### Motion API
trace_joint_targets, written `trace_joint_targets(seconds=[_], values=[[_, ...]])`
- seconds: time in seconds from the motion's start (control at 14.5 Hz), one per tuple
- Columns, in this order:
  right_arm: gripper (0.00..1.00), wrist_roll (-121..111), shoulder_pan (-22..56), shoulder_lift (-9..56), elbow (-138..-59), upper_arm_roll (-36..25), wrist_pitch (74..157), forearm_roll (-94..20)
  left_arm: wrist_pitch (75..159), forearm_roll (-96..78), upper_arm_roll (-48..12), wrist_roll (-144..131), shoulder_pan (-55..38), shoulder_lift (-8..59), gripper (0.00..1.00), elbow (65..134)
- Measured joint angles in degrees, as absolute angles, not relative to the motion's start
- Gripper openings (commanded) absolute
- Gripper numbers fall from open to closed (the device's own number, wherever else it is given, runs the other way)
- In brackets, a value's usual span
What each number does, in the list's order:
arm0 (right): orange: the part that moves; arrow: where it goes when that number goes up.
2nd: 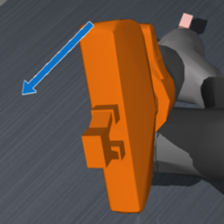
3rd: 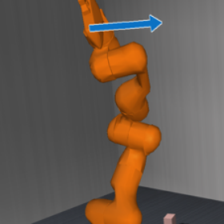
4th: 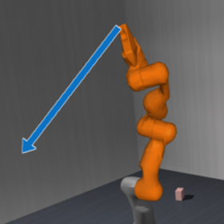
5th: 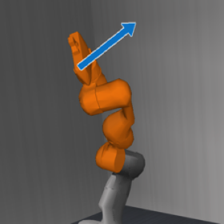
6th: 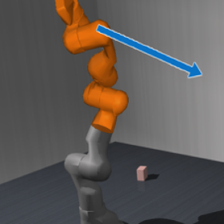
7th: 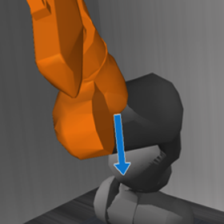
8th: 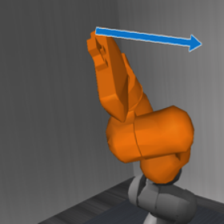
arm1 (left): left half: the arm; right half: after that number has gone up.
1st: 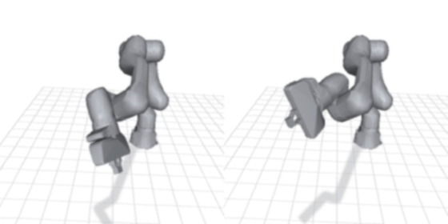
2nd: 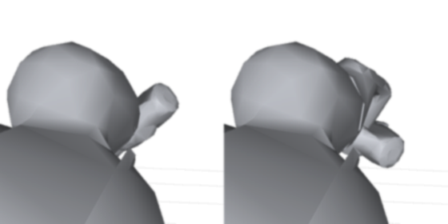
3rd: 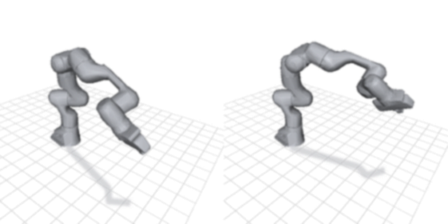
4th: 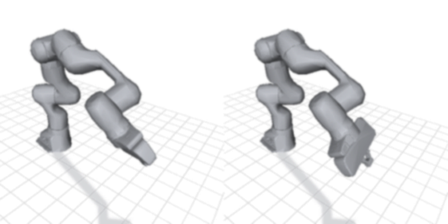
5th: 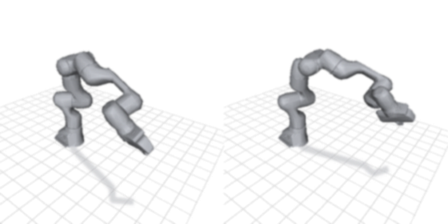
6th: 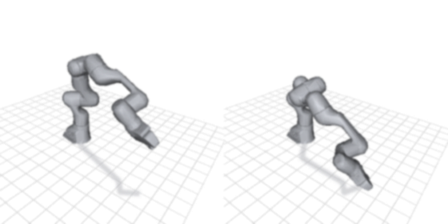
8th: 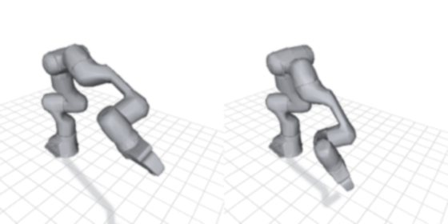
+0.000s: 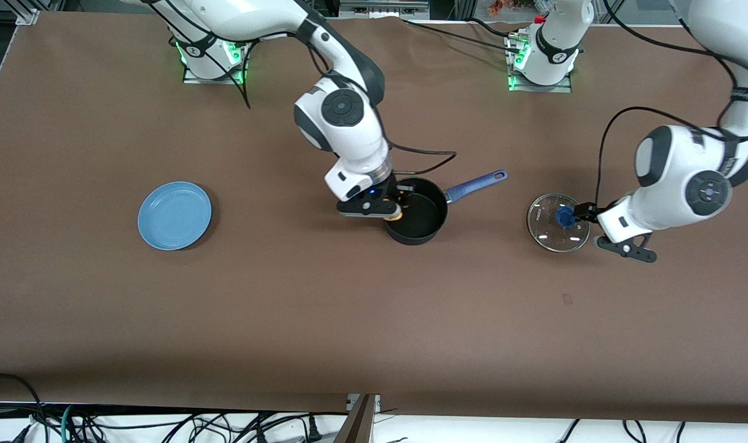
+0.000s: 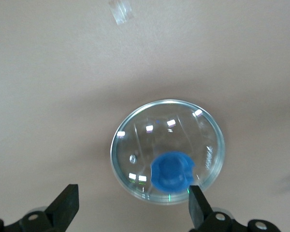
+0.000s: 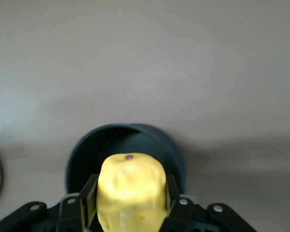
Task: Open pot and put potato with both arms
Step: 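Carry the potato with the right gripper while the left gripper lowers the lid, then release the potato into the pot with the right gripper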
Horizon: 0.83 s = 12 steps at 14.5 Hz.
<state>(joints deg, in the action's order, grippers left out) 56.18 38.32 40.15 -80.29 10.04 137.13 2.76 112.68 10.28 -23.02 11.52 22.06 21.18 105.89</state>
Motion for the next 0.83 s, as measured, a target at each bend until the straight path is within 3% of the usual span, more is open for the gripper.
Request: trace_joint_targets(seconds=[0.35, 0.55, 0.69, 0.83], values=[[0.39, 57.92, 39.88, 43.75, -79.56, 10.02, 143.20, 2.76, 86.28, 8.20, -26.02, 11.44, 21.79, 19.62, 1.00, 86.68], [0.41, 57.98, 39.93, 45.08, -79.43, 10.00, 144.21, 2.76, 79.13, 5.99, -27.12, 11.48, 21.93, 18.91, 1.00, 80.85], [0.63, 57.98, 39.93, 45.49, -79.35, 9.99, 144.40, 2.76, 77.77, 5.73, -29.66, 9.93, 21.57, 16.78, 1.00, 79.66], [0.75, 57.99, 39.93, 45.68, -79.34, 9.95, 144.41, 2.76, 77.23, 5.72, -30.31, 7.87, 19.40, 13.47, 1.00, 79.63]])
